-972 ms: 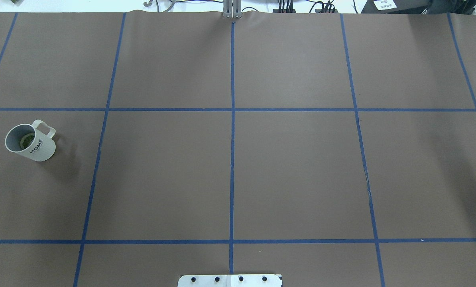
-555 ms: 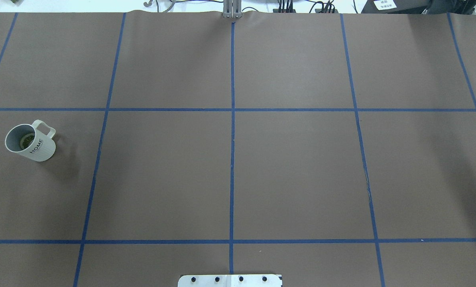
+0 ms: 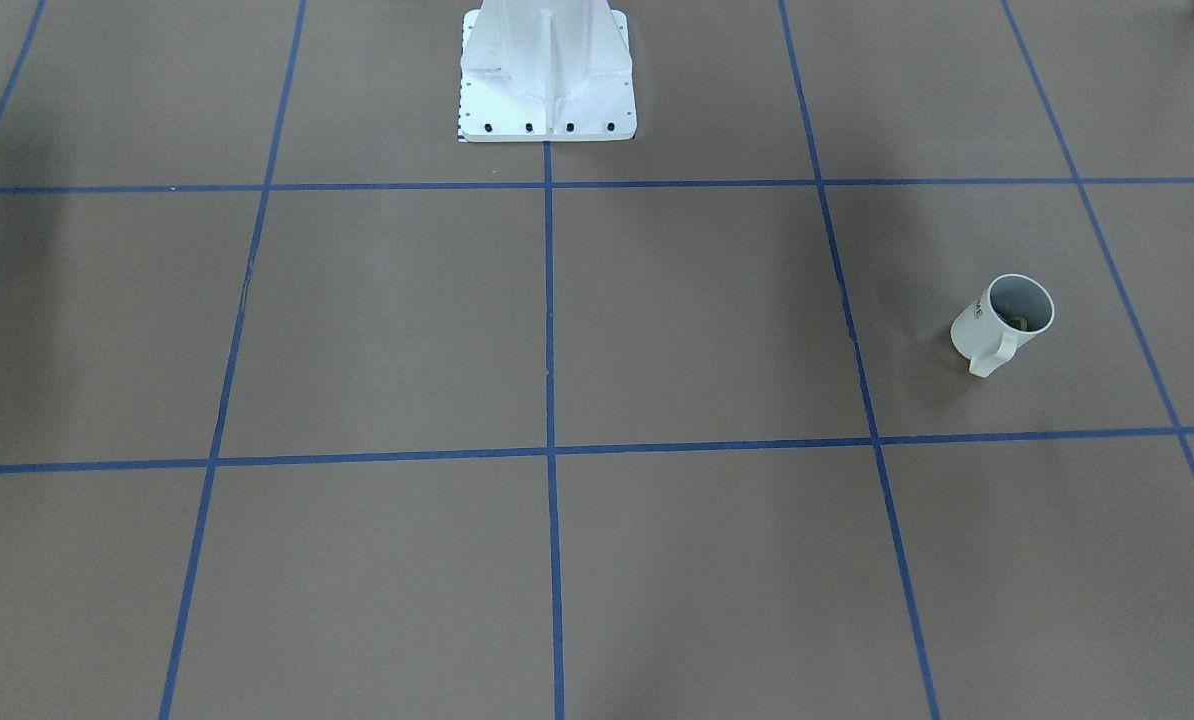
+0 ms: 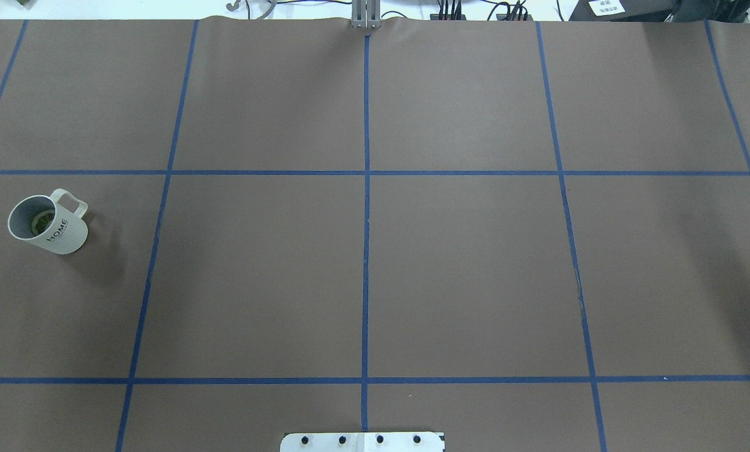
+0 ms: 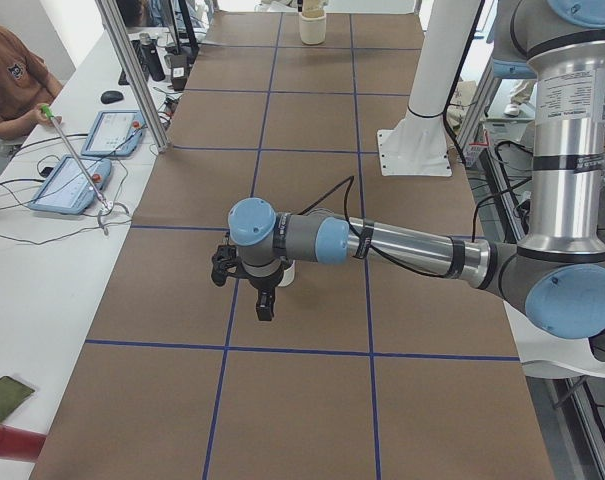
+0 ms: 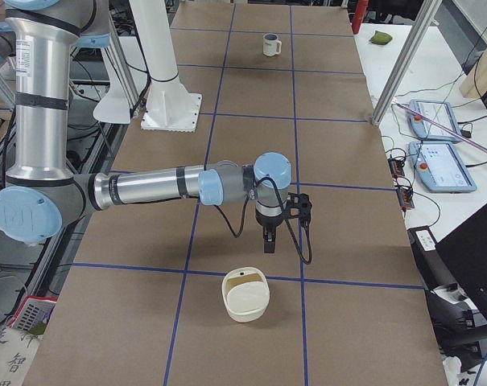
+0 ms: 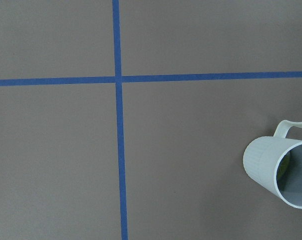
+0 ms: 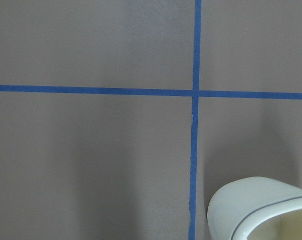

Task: Left arm hands cup to right arm to dump lemon

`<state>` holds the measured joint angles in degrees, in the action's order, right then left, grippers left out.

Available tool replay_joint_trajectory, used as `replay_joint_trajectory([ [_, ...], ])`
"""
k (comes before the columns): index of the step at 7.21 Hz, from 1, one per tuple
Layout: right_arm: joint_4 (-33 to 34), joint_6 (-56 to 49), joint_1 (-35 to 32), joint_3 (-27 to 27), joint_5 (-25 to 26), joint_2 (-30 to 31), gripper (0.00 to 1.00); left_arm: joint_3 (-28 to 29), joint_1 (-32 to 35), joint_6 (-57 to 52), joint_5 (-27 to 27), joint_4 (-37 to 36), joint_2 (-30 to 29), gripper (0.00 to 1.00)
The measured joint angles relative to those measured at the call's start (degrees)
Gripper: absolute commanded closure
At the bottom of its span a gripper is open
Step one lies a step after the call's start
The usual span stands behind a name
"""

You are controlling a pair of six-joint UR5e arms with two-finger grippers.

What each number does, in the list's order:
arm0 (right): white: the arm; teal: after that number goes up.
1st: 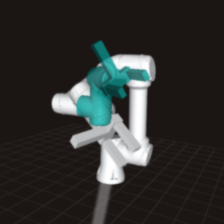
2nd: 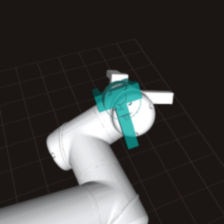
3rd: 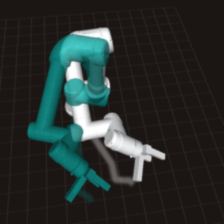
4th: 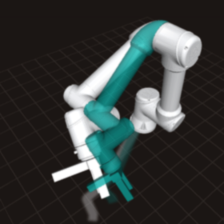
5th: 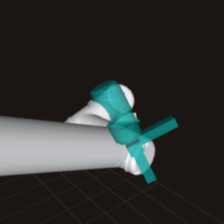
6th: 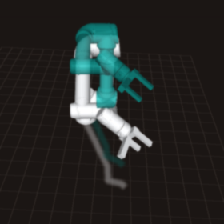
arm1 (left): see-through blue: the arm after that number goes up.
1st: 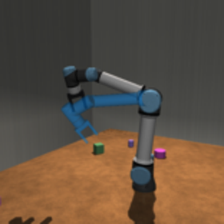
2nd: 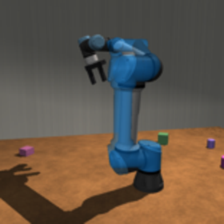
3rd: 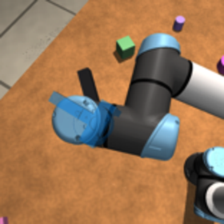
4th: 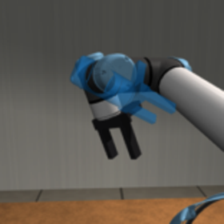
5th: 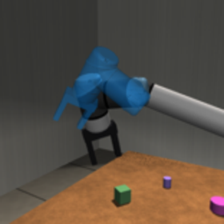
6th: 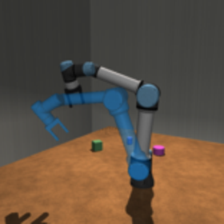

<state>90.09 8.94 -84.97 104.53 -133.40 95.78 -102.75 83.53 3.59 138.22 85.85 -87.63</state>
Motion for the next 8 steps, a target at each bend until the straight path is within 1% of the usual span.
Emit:
replay_joint_trajectory([
  [1, -0.02, -0.07, 0.04, 0.01, -0.13, -0.06, 0.00, 0.48, -1.27, 1.34, -0.01, 0.92, -0.47, 0.00],
  [3, -0.38, -0.10, 0.12, -0.06, -0.28, -0.13, 0.00, 1.08, -5.28, 8.35, -0.03, 2.39, -1.98, 0.00],
  [4, -0.97, 0.04, 0.17, -0.19, -0.33, -0.15, 0.00, 1.85, -8.02, 11.45, -0.28, 4.77, -2.47, 0.00],
  [6, -1.66, 0.12, 0.41, -0.33, -0.39, -0.15, 0.00, 5.96, -12.02, 15.42, -0.56, 10.98, -3.95, 0.00],
  [8, -1.89, 0.08, 0.74, -0.37, -0.64, -0.21, 0.00, 7.95, -15.08, 19.05, -0.65, 13.74, -5.07, 0.00],
])
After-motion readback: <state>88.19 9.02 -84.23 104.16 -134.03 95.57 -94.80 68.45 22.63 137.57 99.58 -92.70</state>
